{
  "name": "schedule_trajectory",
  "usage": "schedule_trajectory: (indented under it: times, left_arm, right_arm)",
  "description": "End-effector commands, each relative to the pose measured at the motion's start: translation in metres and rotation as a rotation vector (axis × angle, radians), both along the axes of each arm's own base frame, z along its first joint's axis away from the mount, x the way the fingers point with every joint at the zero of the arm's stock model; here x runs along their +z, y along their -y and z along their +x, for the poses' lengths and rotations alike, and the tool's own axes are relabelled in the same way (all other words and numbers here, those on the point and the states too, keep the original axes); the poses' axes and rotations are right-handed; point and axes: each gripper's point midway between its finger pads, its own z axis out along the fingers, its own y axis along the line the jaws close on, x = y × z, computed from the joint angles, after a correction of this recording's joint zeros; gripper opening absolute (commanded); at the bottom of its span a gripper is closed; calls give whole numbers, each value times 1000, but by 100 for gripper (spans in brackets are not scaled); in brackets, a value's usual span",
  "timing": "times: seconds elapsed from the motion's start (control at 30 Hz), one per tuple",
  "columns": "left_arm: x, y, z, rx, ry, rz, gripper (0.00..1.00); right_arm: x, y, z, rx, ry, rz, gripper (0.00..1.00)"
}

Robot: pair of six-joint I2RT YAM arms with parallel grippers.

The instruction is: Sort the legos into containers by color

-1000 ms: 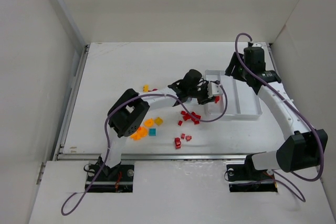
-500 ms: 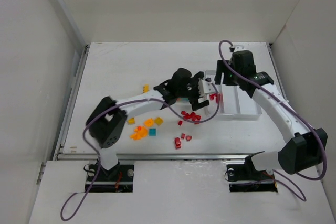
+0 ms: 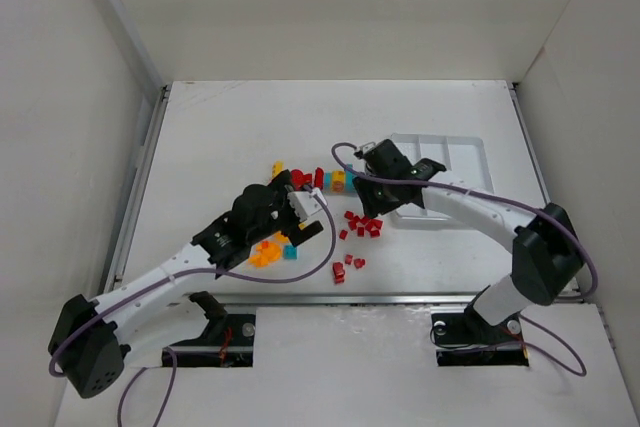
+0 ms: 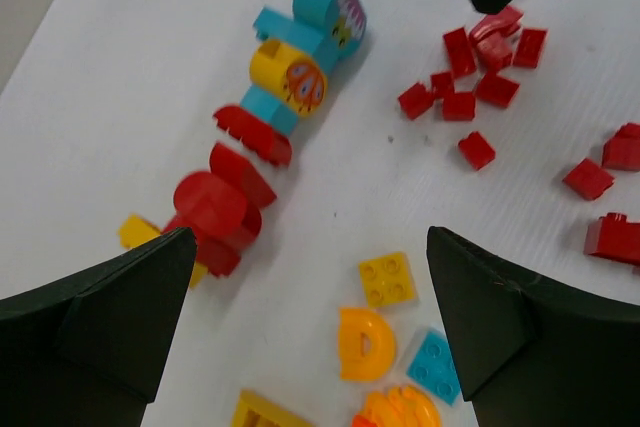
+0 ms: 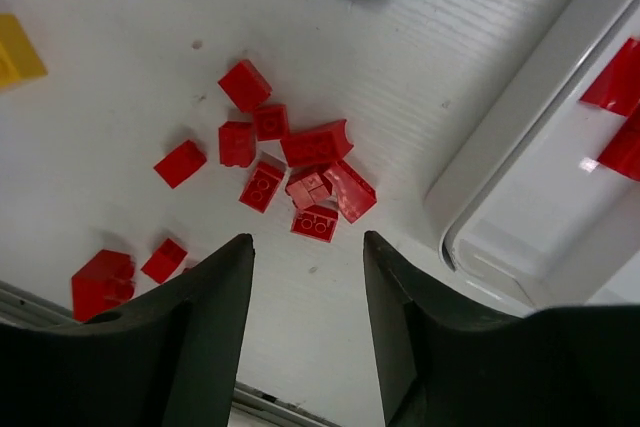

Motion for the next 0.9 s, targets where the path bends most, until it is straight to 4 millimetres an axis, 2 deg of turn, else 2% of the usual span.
schedule_trajectory:
  times: [0.0, 0.07, 0.13, 0.17, 0.4, 0.63, 0.77, 0.87]
  left_arm:
    - [8, -26, 9, 193, 9, -66, 100]
    - [5, -30, 9, 219, -1, -76, 100]
    - [4, -31, 9, 239, -11, -87, 100]
    - [-2, -33, 7, 247, -35, -86, 100]
    - [-3, -33, 4, 262, -74, -92, 100]
    - [9, -33, 9, 272, -29, -120, 100]
    - [4, -33, 9, 277, -48, -113, 100]
    - [6, -34, 9, 274, -42, -107, 100]
  right_arm:
    - [-17, -1, 0, -3, -27, -46, 54]
    - [-29, 4, -1, -23, -60, -92, 54]
    - [-36, 9, -1, -32, -79, -132, 48]
    - [-40, 9, 2, -38, -80, -149, 47]
    - [-63, 21, 6, -62, -122, -267, 46]
    - [-75, 14, 8, -28, -114, -288, 46]
    - [-80, 3, 12, 16, -123, -262, 46]
    - [-83, -2, 7, 34, -142, -254, 41]
